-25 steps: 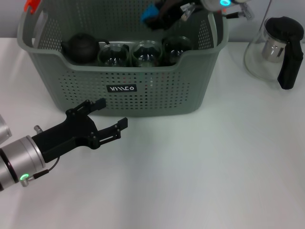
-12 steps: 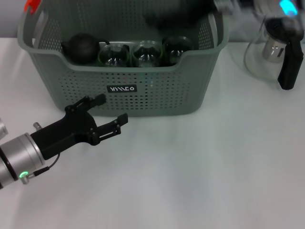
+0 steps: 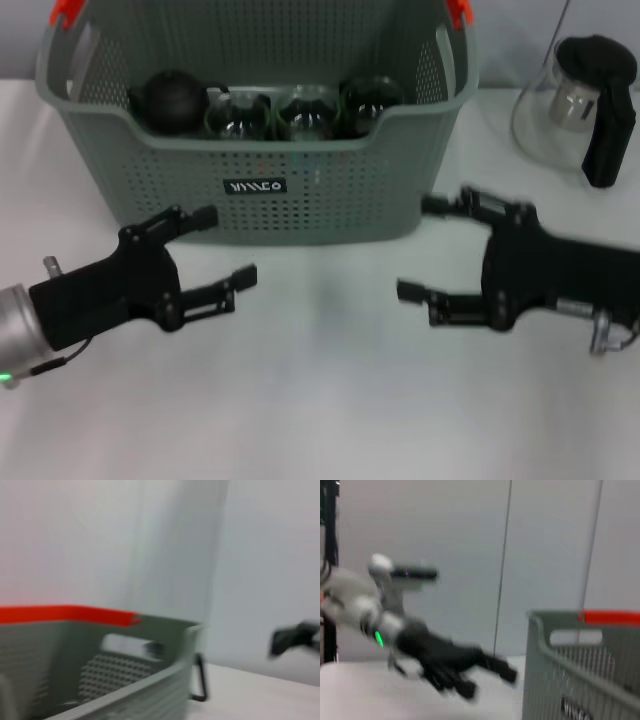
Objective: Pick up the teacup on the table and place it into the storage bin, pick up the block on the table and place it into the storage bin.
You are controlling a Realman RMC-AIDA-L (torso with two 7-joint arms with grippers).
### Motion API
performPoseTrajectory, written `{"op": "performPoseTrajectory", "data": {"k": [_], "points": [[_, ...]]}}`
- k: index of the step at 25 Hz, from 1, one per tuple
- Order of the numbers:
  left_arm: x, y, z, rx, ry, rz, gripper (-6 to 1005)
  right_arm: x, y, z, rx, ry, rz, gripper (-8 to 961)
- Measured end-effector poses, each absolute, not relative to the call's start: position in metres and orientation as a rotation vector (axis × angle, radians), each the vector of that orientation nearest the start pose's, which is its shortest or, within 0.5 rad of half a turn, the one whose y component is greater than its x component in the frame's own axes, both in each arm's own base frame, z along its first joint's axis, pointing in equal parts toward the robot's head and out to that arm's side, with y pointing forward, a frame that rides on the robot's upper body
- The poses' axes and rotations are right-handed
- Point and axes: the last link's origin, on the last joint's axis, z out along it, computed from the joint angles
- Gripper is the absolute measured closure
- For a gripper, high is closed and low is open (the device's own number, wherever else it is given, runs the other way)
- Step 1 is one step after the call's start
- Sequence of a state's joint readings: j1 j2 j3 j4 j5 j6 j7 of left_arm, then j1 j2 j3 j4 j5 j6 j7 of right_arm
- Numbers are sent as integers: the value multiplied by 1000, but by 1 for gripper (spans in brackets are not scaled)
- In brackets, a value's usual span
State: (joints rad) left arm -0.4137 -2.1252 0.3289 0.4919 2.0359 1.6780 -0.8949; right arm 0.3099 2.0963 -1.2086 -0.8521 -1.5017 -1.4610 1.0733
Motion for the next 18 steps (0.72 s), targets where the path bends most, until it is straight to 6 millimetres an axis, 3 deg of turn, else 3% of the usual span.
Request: {"op": "performPoseTrajectory", "data": {"k": [4, 8, 14, 18], "points": [[-296, 264, 1, -2634, -282, -887, 125, 255, 289, -47, -2689, 92, 793, 6], [-292, 261, -8, -2749, -248, -840, 125, 263, 289, -68, -2710, 119, 744, 6], [-293, 266, -38, -2793, -255, -719, 125, 259, 291, -75, -2724, 131, 754, 6], [-295, 268, -42, -2787, -264, -700, 125, 259, 291, -75, -2726, 136, 761, 6]]}}
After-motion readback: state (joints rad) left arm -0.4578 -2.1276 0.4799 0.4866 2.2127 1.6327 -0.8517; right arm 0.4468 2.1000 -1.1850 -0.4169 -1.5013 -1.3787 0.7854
